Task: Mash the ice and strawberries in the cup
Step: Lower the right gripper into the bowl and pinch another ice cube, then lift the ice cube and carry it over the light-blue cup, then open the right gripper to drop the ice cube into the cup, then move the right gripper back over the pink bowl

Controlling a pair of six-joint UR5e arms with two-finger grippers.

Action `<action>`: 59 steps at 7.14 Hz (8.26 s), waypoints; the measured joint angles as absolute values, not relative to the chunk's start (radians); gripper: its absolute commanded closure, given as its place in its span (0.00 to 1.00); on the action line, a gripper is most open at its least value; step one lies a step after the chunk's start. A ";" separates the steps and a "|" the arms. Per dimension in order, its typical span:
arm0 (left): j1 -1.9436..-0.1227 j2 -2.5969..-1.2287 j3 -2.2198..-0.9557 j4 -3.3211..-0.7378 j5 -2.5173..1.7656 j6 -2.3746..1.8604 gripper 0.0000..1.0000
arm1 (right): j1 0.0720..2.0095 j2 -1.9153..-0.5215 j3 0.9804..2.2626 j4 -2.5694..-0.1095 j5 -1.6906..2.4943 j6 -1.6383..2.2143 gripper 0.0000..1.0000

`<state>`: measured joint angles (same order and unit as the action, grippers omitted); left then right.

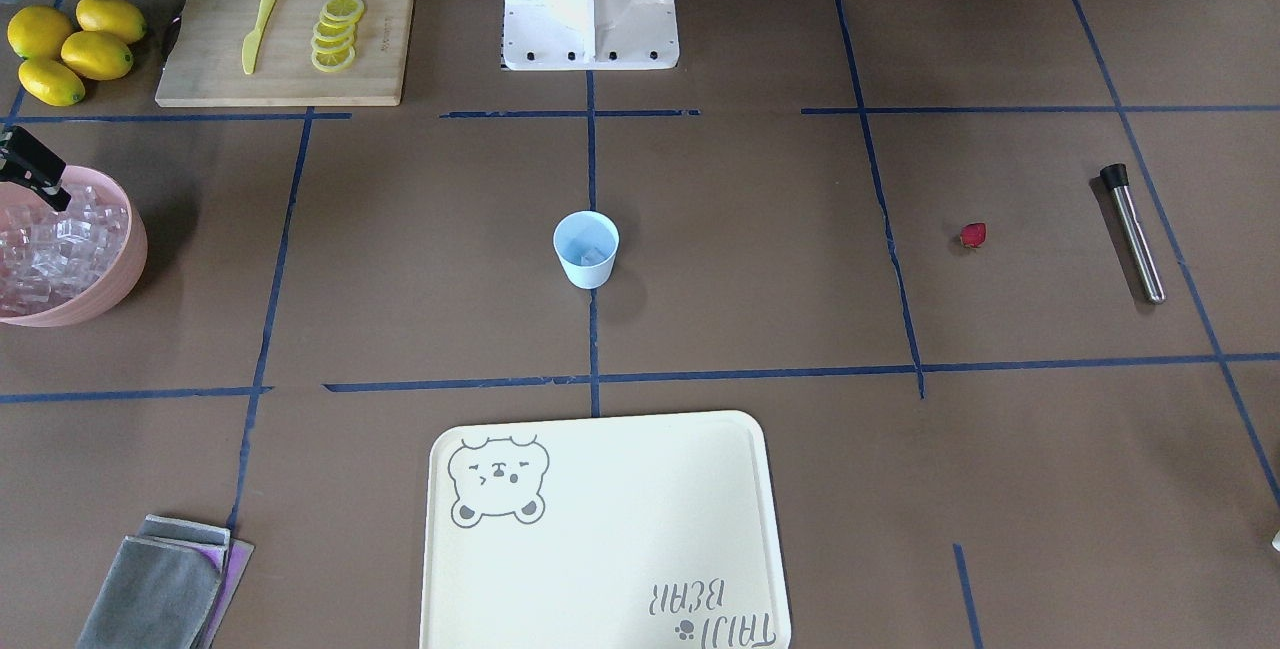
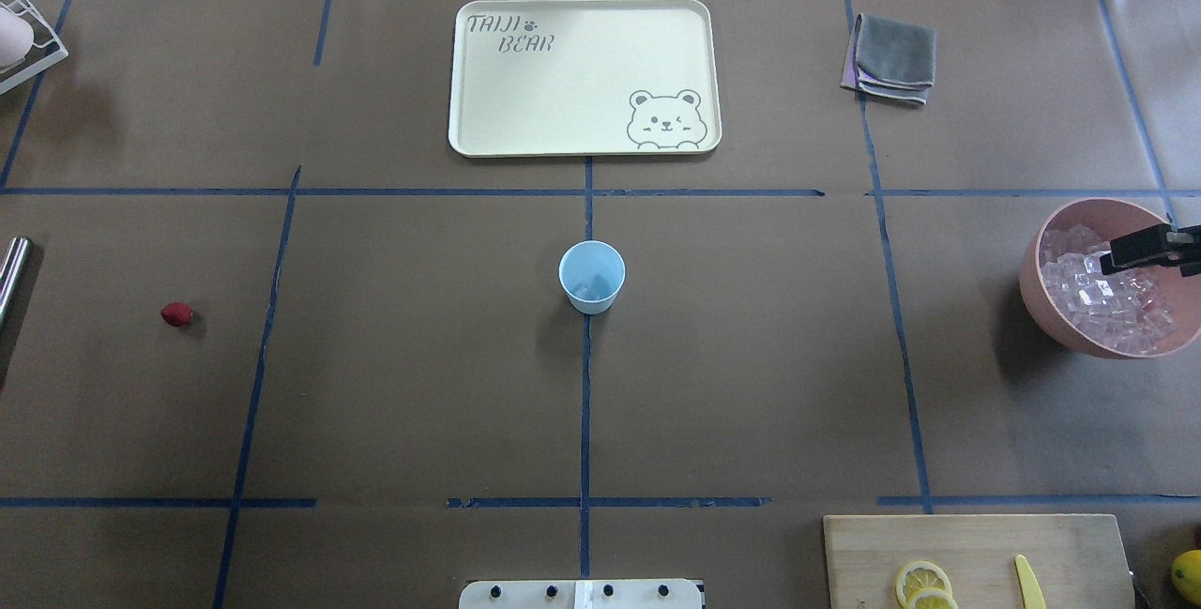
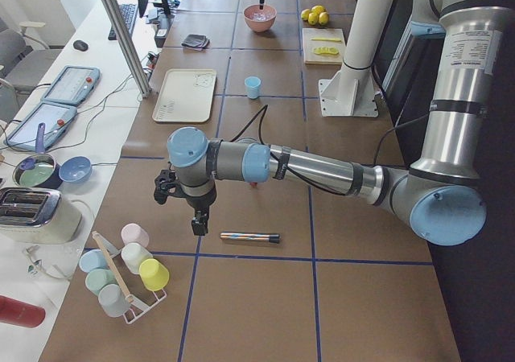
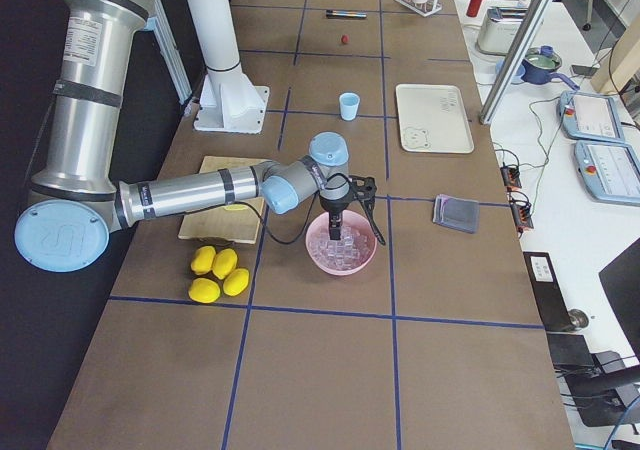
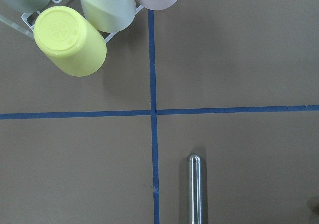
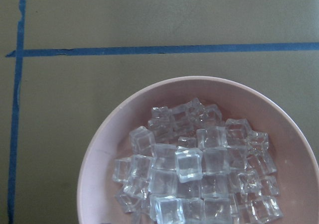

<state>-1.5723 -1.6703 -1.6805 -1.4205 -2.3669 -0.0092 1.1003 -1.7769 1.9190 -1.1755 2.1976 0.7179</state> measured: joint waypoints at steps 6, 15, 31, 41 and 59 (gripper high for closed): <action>-1.572 -1.672 -1.680 -1.420 -2.366 -0.009 0.00 | 1.015 -1.743 1.857 -1.172 2.195 0.718 0.23; -1.572 -1.684 -1.683 -1.420 -2.365 -0.009 0.00 | 1.014 -1.745 1.836 -1.182 2.196 0.720 0.32; -1.571 -1.689 -1.697 -1.410 -2.366 -0.009 0.00 | 0.921 -1.168 2.069 -1.889 2.186 0.837 1.00; -1.571 -1.680 -1.678 -1.418 -2.361 -0.008 0.00 | 0.507 -0.613 1.513 -1.797 1.838 1.261 0.98; -1.557 -1.694 -1.703 -1.418 -2.361 -0.023 0.00 | 1.058 -1.267 2.033 -1.774 2.113 0.659 0.00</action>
